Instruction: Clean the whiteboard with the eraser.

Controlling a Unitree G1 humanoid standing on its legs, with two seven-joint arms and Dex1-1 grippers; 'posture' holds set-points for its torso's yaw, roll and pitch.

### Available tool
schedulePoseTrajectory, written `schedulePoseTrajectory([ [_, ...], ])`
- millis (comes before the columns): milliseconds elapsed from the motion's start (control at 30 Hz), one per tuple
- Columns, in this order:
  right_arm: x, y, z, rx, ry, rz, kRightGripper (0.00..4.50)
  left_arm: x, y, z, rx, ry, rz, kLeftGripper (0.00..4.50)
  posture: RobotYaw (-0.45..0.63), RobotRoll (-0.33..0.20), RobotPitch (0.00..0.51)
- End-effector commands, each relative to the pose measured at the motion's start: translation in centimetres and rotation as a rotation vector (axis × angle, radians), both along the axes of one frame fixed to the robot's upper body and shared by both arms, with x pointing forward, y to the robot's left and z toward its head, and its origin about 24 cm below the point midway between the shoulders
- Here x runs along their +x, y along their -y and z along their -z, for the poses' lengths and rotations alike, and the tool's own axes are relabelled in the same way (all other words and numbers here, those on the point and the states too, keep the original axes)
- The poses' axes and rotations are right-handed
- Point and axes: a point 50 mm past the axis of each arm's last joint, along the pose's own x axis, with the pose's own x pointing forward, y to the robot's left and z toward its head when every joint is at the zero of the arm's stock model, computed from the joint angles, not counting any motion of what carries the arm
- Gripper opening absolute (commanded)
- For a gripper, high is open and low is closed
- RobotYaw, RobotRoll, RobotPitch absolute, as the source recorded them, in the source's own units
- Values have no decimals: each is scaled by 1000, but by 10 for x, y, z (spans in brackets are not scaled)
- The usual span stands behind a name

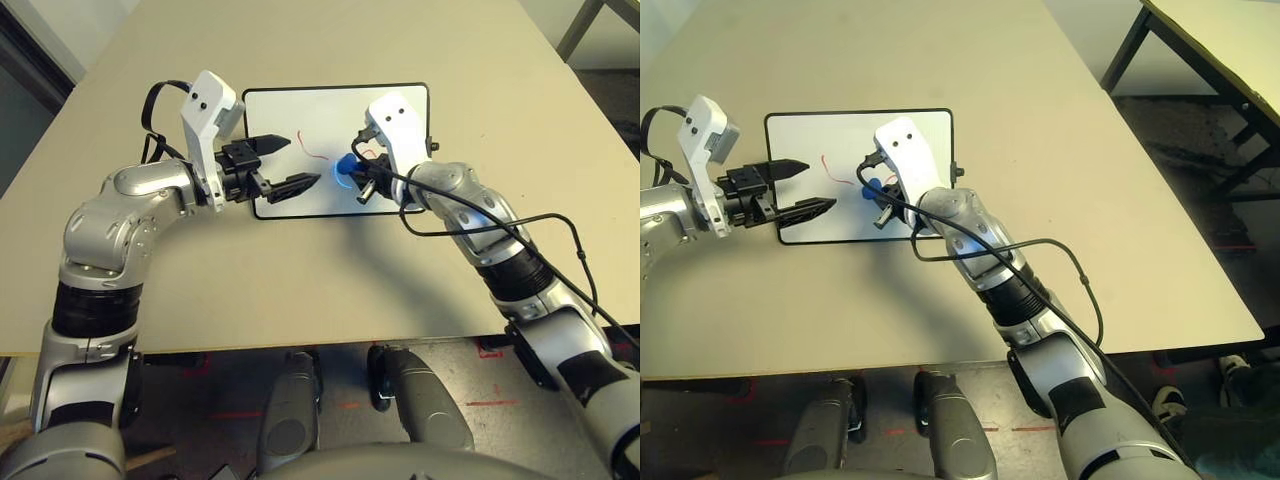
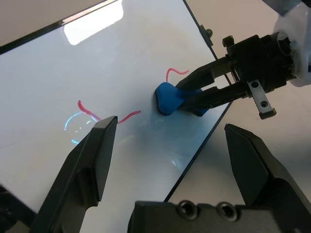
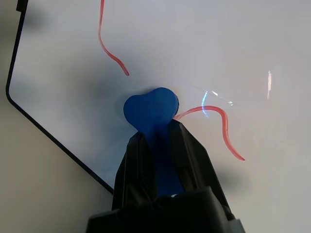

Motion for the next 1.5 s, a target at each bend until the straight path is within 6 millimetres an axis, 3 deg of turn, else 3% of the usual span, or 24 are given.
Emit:
schedulePoseTrajectory([
  [33, 13, 25, 0, -45, 2, 136, 563, 2, 4, 5, 2, -23, 20, 4500, -4, 0, 219],
  [233, 17, 29, -9, -42, 34, 175, 545, 3, 7, 6, -5, -27, 30, 4500, -11, 0, 223],
  [700, -3, -11, 28, -53, -98, 48, 527, 5, 7, 4, 0, -31, 34, 4500, 5, 0, 237],
  [800, 1, -4, 28, -61, -95, 70, 526, 5, 7, 4, -2, -32, 34, 4500, 2, 0, 239],
  [1100, 22, 29, -4, -28, 3, 204, 524, 7, 10, 5, -8, -36, 41, 4500, -13, 0, 243],
  [1267, 24, 42, -12, -25, 27, 243, 515, 8, 11, 5, -9, -36, 47, 4500, -23, 0, 244],
  [1500, 15, 51, 8, -54, -24, 253, 515, 8, 12, 6, -10, -39, 54, 4500, -23, 0, 246],
])
